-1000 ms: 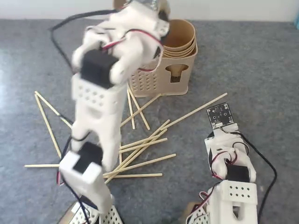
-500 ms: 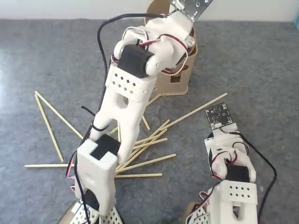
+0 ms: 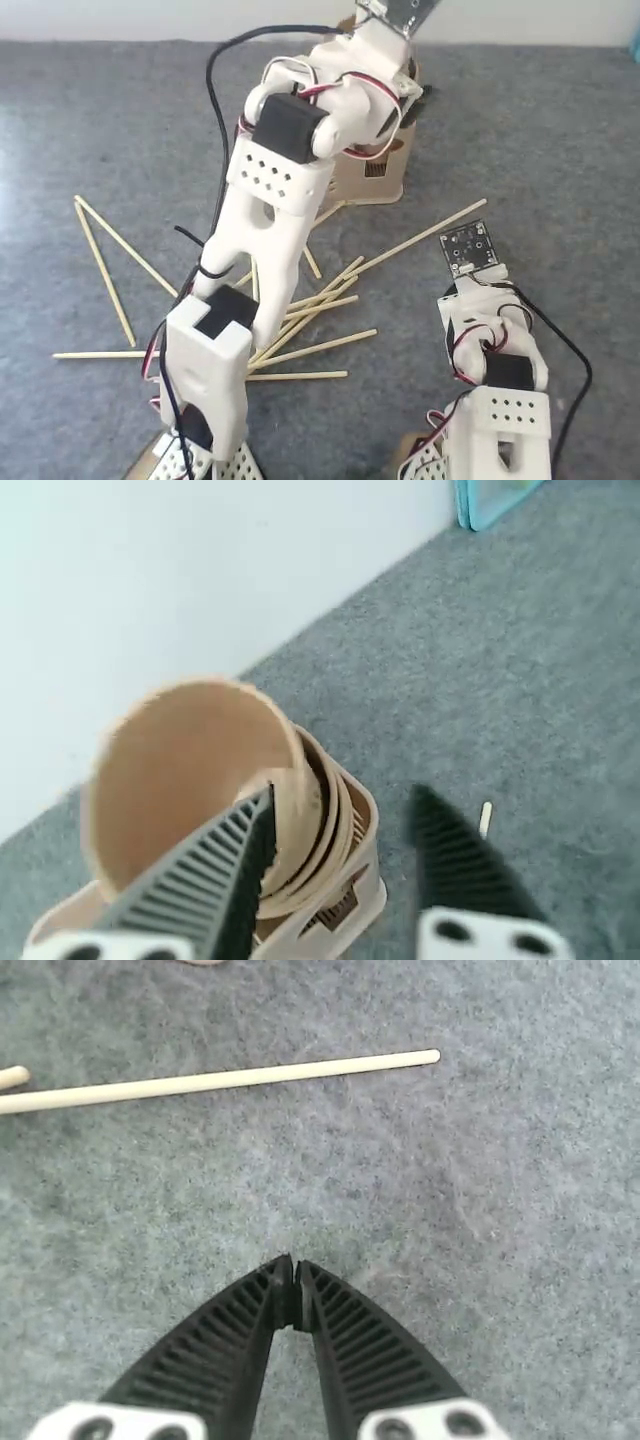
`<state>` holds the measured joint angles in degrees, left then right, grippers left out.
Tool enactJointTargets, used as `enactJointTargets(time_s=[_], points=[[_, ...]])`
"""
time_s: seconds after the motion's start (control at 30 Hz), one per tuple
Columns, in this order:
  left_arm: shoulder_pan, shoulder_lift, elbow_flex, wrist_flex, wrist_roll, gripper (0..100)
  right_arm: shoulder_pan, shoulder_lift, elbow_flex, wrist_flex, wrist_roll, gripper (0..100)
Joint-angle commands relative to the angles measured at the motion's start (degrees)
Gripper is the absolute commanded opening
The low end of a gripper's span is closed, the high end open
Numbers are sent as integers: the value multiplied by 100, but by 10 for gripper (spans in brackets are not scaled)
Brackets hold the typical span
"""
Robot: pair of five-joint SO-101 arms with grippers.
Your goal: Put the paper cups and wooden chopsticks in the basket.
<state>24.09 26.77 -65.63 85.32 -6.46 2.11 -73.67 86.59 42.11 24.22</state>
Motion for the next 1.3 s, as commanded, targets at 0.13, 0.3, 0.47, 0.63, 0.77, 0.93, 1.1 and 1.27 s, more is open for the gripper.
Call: enactJointTargets(time_s=[0.13, 0.3, 0.47, 0.63, 0.77, 0.93, 1.1, 1.27], points=[[-62, -79, -1147, 316, 105, 312, -22, -110, -44, -136, 88, 9], [-70, -88, -2413, 1565, 88, 312, -22, -110, -44, -136, 88, 9], [-1169, -571, -2202, 1574, 545, 312, -4, -110, -44, -136, 62, 9], [-2145, -1644, -163, 1556, 818, 312, -4, -110, -44, -136, 62, 9], [-2637, -2620, 1684, 1538, 809, 312, -13, -110, -44, -136, 53, 9], [-3112, -3534, 3793, 1354, 818, 312, -13, -110, -44, -136, 53, 9], [-3367, -4149, 5930, 396, 835, 312, -13, -110, -44, -136, 53, 9], [-3332, -4519, 7908, -862, 862, 312, -13, -110, -44, -136, 53, 9]])
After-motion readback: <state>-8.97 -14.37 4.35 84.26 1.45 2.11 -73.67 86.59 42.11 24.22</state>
